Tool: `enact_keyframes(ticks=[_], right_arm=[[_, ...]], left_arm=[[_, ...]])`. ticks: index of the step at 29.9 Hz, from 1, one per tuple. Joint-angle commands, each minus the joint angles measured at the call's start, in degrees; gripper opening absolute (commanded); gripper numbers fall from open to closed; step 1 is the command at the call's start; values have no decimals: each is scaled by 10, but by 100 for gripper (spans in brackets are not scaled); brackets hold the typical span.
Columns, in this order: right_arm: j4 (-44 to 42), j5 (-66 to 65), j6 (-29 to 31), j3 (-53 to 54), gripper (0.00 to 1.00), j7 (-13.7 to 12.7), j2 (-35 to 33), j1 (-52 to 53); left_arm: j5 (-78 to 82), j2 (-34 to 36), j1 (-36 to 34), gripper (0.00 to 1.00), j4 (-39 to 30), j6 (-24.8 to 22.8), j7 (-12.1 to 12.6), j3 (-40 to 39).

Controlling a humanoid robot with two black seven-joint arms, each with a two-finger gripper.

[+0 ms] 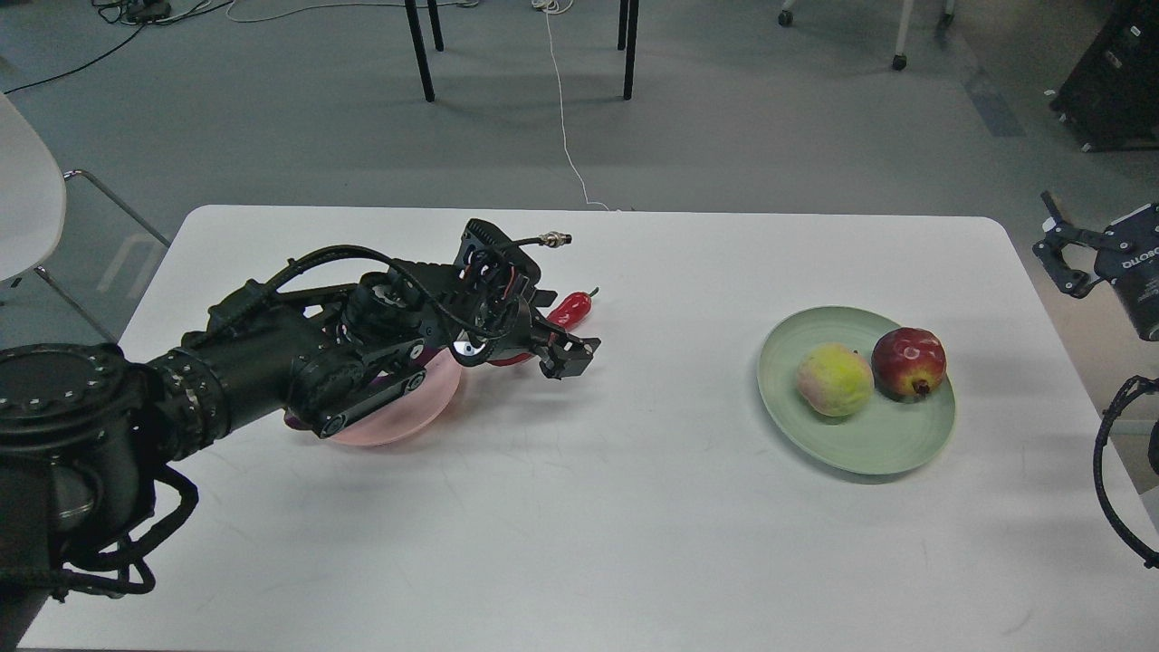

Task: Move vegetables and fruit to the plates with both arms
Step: 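Move the left gripper to the red chili pepper and grasp it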

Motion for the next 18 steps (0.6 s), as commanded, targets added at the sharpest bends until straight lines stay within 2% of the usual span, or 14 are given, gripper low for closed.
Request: enact_keyframes(ticks=[1, 6, 9, 13, 18], right_arm=[[0, 0, 0, 0, 98, 0, 0, 0], [1, 0, 0, 0, 98, 0, 1, 0], [2, 0, 0, 0, 98, 0, 1, 0], [2, 0, 0, 0, 98, 0, -1, 0], [2, 0, 0, 1, 98, 0, -1, 0]], left_arm=[[0, -14, 4, 88, 22, 0, 0, 1], [-2, -15, 6, 87, 38, 1, 1, 29], [-3, -15, 5, 81, 47, 2, 0, 47], [-3, -14, 6, 79, 51, 1, 0, 49], [-2, -14, 6, 64, 51, -2, -1, 50]])
